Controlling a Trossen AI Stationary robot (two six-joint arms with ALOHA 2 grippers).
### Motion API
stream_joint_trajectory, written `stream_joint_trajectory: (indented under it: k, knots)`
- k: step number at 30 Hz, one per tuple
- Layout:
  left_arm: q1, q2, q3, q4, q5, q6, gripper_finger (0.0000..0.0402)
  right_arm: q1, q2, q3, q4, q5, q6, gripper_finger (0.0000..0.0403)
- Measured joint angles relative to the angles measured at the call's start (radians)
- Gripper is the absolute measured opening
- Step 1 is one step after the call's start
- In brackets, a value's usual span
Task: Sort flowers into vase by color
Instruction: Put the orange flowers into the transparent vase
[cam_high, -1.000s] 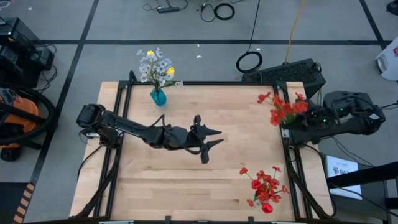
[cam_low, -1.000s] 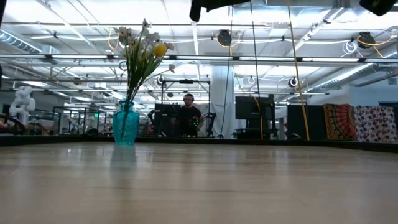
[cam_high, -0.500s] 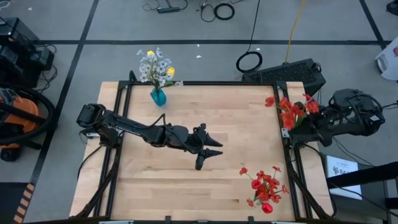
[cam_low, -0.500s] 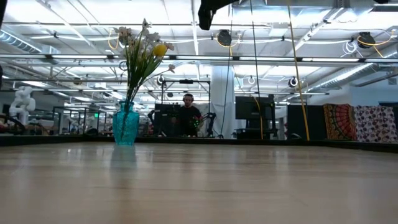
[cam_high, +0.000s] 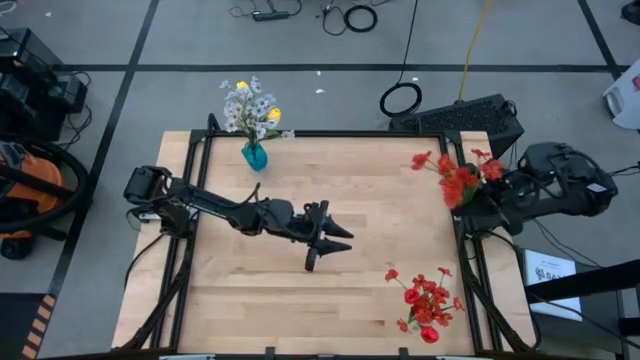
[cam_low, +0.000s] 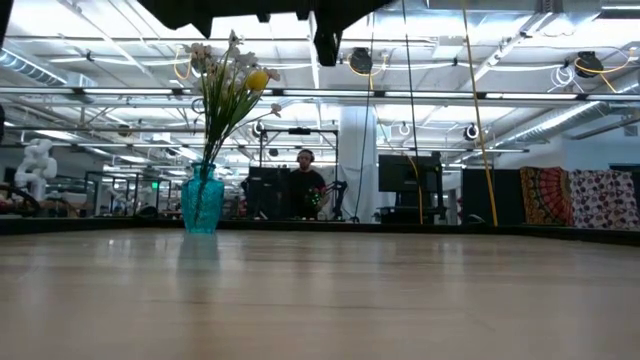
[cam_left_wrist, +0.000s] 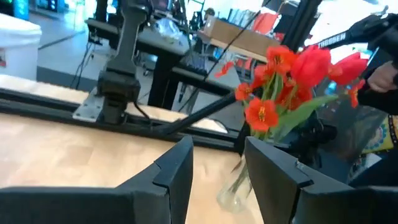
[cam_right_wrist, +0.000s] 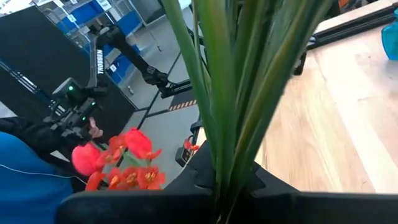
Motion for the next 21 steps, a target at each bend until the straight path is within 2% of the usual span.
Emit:
stream_joint_trajectory:
  k: [4,12,17,21]
  knots:
    - [0.000,0.000,-0.004,-0.008,0.040,-0.001,0.0150,0.037,0.068,0.000,0.111,0.031,-0.008,0.0000]
    - [0.004,0.000,-0.004,-0.010,0.099,0.000,0.0150,0.184,0.249,0.000,0.286,0.247,-0.071,0.0000]
    - [0.004,0.000,-0.004,-0.012,0.163,0.001,0.0150,0.329,0.400,-0.001,0.472,0.334,-0.094,0.0000]
    - [0.004,0.000,-0.004,-0.013,0.203,0.000,0.0150,0.445,0.422,0.000,0.552,0.469,-0.096,0.0000]
